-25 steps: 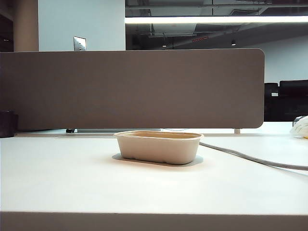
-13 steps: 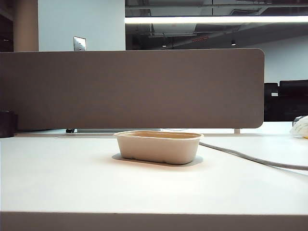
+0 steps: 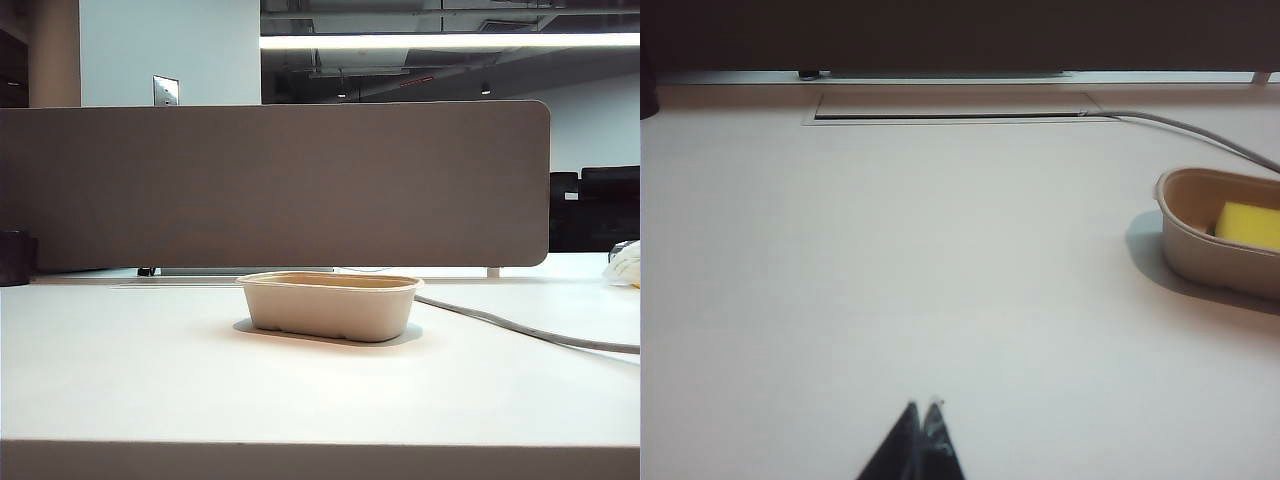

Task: Pick up the cleaning sponge from the table and place it into the paper lunch box.

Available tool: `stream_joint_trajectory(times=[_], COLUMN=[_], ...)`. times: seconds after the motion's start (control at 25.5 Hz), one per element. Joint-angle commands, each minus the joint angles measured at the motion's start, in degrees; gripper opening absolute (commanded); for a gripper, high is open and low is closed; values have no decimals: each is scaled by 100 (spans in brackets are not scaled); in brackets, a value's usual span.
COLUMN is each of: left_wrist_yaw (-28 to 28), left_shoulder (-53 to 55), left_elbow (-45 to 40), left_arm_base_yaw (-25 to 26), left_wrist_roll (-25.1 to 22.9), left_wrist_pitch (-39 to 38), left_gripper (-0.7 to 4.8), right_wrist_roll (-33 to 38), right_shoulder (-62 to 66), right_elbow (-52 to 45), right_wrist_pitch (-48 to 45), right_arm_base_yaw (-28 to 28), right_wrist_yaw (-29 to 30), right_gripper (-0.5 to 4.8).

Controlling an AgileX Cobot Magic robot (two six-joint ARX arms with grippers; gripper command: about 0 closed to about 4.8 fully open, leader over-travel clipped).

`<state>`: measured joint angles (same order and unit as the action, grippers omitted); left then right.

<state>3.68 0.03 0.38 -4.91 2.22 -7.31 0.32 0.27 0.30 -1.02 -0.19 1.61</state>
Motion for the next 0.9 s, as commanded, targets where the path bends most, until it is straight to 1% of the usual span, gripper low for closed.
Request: stream_joint_trajectory(times=[0.04,0.35,0.9], left_wrist_yaw=[17,20,20], left_shoulder=[11,11,11], left_elbow=[4,4,4], left_arm_base_yaw=[2,2,2], left_wrist_roll=[-7,-7,-7], left_wrist_pitch=[52,50,52], left_gripper=[-5,-5,-5], right_wrist_roll=[98,249,251], right_shoulder=[-4,-4,-4], right_elbow=[22,22,24], right_wrist_pitch=[-98,-98,-87], right_arm_base_yaw=[-2,4,-9], right_wrist_yaw=[0,4,2], right_gripper=[-5,-5,-5])
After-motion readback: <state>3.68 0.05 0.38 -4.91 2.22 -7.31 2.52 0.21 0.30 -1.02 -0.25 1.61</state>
